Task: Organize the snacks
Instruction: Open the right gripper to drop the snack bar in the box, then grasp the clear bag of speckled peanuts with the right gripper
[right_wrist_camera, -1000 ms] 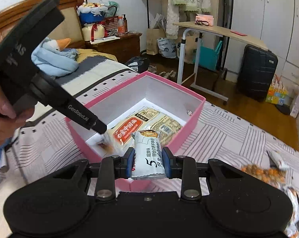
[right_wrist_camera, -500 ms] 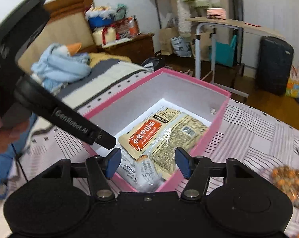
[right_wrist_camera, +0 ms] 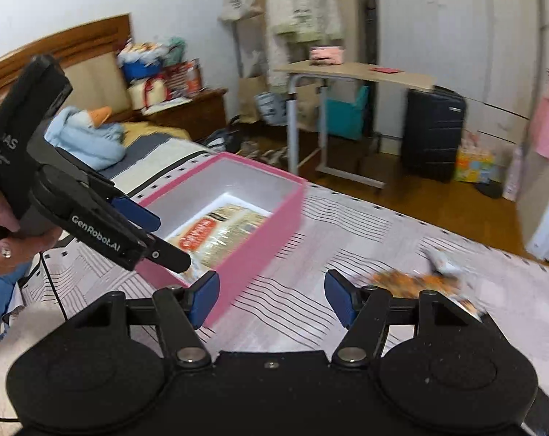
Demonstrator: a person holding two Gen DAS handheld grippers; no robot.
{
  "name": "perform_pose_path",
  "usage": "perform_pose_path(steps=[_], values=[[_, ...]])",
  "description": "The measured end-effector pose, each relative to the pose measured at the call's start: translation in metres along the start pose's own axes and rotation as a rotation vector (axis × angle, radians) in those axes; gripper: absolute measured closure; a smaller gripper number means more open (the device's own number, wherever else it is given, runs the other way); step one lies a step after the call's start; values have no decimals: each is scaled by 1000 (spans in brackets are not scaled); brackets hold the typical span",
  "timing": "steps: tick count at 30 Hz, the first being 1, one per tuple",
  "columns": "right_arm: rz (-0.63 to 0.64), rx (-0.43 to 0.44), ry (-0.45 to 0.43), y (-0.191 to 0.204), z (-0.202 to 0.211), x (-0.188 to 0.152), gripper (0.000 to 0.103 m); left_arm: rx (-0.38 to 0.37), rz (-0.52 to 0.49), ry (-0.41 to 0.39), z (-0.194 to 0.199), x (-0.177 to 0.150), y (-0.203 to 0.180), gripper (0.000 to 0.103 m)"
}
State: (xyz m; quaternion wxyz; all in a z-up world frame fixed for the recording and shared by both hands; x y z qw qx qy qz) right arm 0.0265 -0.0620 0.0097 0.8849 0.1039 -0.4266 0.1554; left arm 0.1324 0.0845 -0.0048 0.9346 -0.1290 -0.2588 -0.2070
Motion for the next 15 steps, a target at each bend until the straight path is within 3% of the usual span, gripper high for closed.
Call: perform_pose_path(steps=[1, 5, 10, 13, 15], values=[[-7, -14, -7, -8, 6, -7, 32, -10, -15, -1, -5, 1, -8, 28], [6, -98, 21, -35, 14, -45, 10, -34, -86, -8, -32, 4, -42, 28], [-89, -190, 99, -83, -1, -93, 10, -100, -134, 2, -73, 6, -79, 28], [-142, -234, 113, -105, -15, -117, 10, -180, -111, 35, -104, 10, -96, 28], [-202, -218, 114, -119, -26, -132, 10, -245, -61, 83, -128, 13, -103, 28]])
Point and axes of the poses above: each gripper's, at about its wrist camera, not at the fingertips, and z roughly against the way its jaws point, y to its left, x to its top, the point moved 4 cm from there along -z, roughly the way its jaws point, and after that the axes turned 2 degrees about -x, right-handed, at the moved point
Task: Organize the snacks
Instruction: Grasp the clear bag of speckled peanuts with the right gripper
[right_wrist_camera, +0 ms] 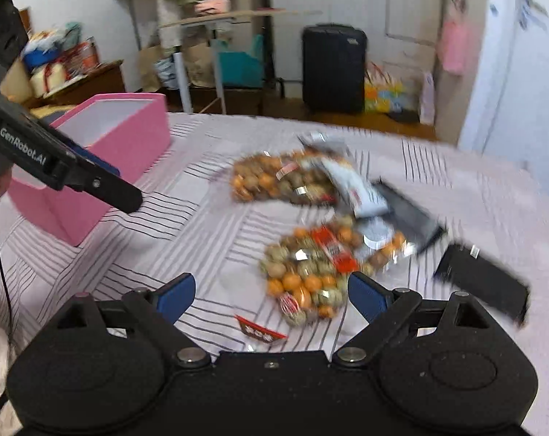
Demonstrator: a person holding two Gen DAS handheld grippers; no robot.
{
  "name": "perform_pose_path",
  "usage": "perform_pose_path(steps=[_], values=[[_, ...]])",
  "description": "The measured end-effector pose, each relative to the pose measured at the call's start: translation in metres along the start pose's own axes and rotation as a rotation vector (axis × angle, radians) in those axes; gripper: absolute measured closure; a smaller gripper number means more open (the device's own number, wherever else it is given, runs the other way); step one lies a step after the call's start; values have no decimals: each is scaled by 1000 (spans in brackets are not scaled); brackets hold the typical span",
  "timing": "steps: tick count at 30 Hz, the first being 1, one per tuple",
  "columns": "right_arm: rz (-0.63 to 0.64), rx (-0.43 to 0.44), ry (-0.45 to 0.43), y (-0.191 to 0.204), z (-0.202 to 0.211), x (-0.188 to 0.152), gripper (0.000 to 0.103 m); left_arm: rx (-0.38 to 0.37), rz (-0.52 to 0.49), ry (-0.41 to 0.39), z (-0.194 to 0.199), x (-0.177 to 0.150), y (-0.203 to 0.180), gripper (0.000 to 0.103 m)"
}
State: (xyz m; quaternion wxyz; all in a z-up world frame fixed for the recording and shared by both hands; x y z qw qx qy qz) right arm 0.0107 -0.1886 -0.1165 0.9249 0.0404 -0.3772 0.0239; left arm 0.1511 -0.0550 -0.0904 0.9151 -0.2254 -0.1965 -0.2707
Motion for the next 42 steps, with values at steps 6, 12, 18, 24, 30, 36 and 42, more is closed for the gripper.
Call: perform_pose_path(steps=[6, 12, 18, 24, 30, 36, 42], values=[[-107, 22, 61, -19, -35, -27, 10, -36, -2, 36, -79, 14, -11, 31], [-149, 24, 31, -27, -56, -33, 10, -85, 39, -6, -125, 26, -13, 35], [-180, 27, 8, -29, -64, -31, 7, -234, 166, 71, -139, 23, -16, 51], [-195, -47, 19, -32, -57, -27, 3, -354, 242, 176, -138, 4, -32, 51], [-54, -153, 62, -13, -72, -33, 0, -300, 200, 133, -145, -7, -45, 51], [-85, -216, 21, -9, -77, -41, 0, -267, 180, 83, -147, -5, -49, 51], [-82, -218, 19, -7, -76, -42, 4, -295, 190, 20, -147, -7, -41, 52]])
Point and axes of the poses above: each gripper's, at about its wrist camera, not at the fingertips, and z roughly against the way its jaws point, y to its left, x to its top, the point moved 4 cm from there along -z, roughly the way its jaws point, and after that the axes turned 2 degrees about -x, right-handed, at the moved point
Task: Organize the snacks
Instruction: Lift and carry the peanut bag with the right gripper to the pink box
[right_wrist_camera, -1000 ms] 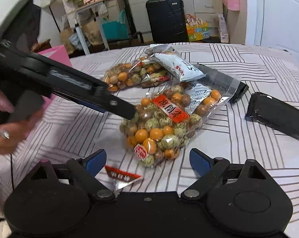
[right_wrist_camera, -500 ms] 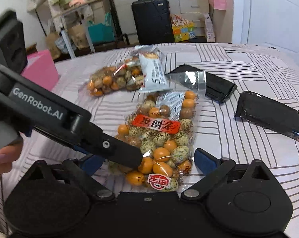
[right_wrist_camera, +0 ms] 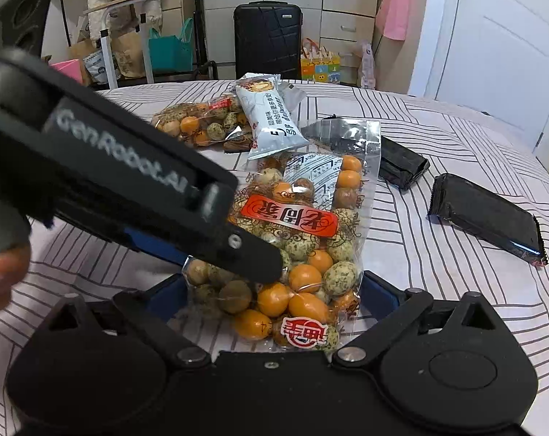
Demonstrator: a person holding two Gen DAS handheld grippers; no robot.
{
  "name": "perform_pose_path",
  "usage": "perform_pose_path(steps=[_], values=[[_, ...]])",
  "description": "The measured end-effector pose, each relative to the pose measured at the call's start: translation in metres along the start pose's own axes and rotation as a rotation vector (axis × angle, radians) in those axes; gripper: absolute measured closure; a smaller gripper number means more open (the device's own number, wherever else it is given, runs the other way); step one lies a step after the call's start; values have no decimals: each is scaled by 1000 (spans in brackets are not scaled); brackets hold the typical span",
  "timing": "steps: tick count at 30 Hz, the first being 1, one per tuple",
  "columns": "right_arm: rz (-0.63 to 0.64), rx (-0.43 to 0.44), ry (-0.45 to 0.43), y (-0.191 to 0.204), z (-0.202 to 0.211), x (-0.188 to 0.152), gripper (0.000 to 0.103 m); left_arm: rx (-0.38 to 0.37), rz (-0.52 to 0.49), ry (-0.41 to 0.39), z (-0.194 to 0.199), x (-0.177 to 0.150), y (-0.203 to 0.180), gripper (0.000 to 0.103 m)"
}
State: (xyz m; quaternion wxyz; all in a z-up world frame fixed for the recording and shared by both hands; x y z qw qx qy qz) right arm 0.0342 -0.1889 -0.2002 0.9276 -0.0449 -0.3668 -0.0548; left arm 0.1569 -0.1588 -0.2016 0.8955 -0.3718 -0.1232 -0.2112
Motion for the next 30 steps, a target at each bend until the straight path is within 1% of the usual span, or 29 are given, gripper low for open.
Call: perform_pose_path(steps=[3, 5, 7, 11, 14, 17, 20, 23, 25, 27, 30], values=[[-2, -15, 10, 3, 2, 2, 5, 27, -35, -16, 2, -5, -9, 52], [-4, -26, 34, 4, 2, 3, 5, 39, -35, -4, 2, -7, -14, 52], [-19, -35, 63, 6, 6, 5, 5, 34, -26, 13, 4, -8, -16, 52], [-48, -34, 126, 9, 17, 5, 5, 23, 36, 63, 13, -12, -16, 52], [-16, -35, 148, 18, 28, 4, 5, 26, 87, 81, 22, -18, -15, 52], [-28, -29, 180, 24, 39, 3, 5, 32, 105, 83, 30, -27, -19, 52], [-13, -46, 152, 32, 54, 6, 5, 33, 77, 42, 44, -31, -28, 52], [-12, -46, 124, 33, 66, 9, 5, 22, 58, 20, 57, -32, -33, 52], [1, -61, 102, 36, 76, 11, 5, 7, 49, 6, 65, -32, -36, 52], [10, -69, 85, 39, 84, 12, 5, 0, 50, -1, 71, -33, -39, 52], [6, -58, 82, 43, 93, 12, 5, 16, 48, -3, 80, -36, -42, 52]])
Point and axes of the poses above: each gripper's, at about its wrist camera, not at the fingertips, and z roughly against the way its jaws point, y to its left, x to its top, the point moved 4 cm from there along -z, roughly the way its jaws point, and after that the axes turned 2 degrees about -x, right-handed, at the moved point
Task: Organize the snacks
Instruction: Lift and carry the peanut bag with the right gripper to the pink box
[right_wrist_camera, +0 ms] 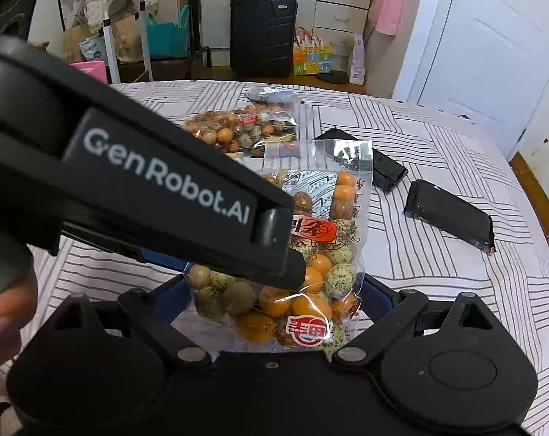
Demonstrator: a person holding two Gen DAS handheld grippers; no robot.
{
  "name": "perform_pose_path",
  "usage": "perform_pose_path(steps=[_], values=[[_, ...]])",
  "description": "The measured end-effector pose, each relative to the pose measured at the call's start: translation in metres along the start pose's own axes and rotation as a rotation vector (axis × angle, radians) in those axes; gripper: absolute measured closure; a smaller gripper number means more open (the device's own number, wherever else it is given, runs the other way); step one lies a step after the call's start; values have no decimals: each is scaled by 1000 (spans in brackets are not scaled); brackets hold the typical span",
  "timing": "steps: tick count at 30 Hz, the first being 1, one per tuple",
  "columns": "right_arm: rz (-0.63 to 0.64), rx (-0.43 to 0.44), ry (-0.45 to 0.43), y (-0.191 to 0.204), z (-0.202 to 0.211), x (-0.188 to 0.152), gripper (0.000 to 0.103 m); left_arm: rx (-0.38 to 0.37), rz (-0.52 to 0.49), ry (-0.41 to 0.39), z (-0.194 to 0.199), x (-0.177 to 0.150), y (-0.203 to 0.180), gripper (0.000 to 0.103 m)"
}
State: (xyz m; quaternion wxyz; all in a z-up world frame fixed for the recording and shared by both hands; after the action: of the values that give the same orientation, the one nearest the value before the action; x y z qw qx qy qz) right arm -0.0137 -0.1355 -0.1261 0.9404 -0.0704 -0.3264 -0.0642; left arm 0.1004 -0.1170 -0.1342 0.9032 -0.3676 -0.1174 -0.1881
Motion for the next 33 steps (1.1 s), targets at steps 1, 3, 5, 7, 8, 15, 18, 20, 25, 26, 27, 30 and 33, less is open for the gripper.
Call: perform_pose_path(steps=[1, 3, 5, 7, 8, 15, 18, 20, 25, 26, 27, 30, 33], values=[[3, 4, -1, 2, 3, 0, 5, 5, 2, -2, 3, -1, -1, 52], [9, 20, 5, 5, 7, -1, 5, 17, 12, 2, 7, -4, -1, 52], [15, 40, 13, 4, 8, 0, 5, 21, 28, 11, 11, -6, -1, 52], [27, 63, 18, 7, 15, -2, 5, 16, 39, 20, 19, -11, 1, 52], [30, 76, 23, 9, 18, -3, 5, 16, 52, 21, 24, -14, 2, 52], [75, 125, 19, 19, 35, 0, 5, 54, 58, -24, 49, -27, -1, 52], [104, 132, 6, 25, 40, 5, 5, 64, 56, -56, 60, -30, -2, 52], [122, 139, 1, 27, 38, 11, 5, 73, 57, -77, 69, -32, -2, 52], [174, 137, -24, 44, 50, 17, 5, 60, 93, -112, 90, -35, 5, 52], [184, 135, -34, 47, 52, 19, 5, 60, 94, -119, 94, -36, 6, 52], [189, 134, -43, 51, 55, 20, 5, 62, 93, -129, 99, -36, 7, 52], [211, 144, -64, 61, 60, 29, 5, 69, 91, -161, 115, -34, 12, 52], [227, 168, -87, 71, 63, 42, 5, 82, 97, -203, 134, -29, 18, 52]])
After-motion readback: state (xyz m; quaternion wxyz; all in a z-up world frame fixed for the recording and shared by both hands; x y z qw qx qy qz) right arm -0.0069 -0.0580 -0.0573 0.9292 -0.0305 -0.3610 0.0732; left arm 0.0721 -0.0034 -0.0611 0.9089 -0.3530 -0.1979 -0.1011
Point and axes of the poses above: each gripper's, at about its wrist camera, not at the fingertips, and z roughly against the way its jaws point, y to its left, x to its top, the point moved 4 cm from there along -z, roughly the way its jaws point, and after that the axes turned 2 degrees about -x, right-handed, at the moved point
